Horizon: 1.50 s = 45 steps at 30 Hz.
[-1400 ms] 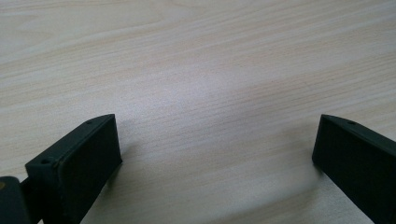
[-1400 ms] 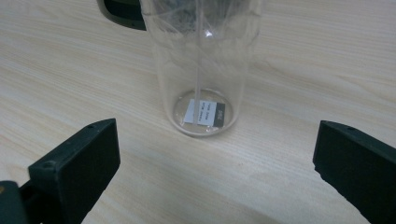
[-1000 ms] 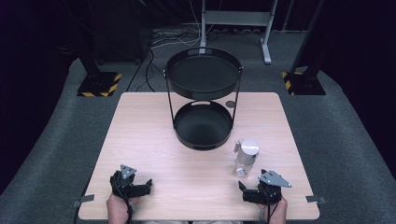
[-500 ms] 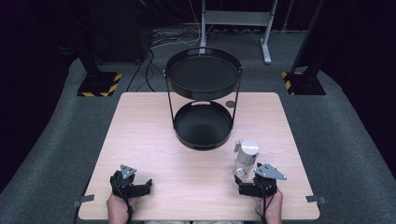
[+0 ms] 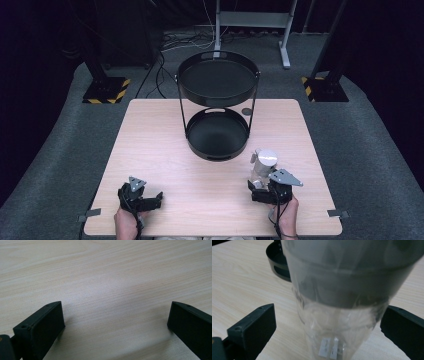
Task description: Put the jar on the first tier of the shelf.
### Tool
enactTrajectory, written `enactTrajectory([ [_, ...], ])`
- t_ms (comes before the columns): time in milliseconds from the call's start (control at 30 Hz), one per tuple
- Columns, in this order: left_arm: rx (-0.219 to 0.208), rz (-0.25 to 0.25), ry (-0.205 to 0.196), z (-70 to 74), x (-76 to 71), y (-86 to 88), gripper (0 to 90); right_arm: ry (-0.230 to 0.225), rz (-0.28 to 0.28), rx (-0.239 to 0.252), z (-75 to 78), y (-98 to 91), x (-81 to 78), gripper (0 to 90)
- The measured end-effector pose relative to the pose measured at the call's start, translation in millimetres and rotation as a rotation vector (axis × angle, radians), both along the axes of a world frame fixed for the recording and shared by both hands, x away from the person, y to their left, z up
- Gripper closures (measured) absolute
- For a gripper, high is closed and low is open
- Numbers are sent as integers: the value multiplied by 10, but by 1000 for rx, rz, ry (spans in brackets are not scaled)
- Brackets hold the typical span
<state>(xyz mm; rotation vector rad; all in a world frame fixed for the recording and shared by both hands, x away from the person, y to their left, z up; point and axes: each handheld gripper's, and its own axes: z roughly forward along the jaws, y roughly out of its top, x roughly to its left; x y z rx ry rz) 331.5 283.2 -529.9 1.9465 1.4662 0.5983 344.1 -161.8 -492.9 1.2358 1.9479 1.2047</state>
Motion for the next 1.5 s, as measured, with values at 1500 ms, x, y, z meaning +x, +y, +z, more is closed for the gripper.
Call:
enactTrajectory([
  [1500,-1,-2,0,-1,1,4,3,-94,-20,32,-29,99,60,295],
])
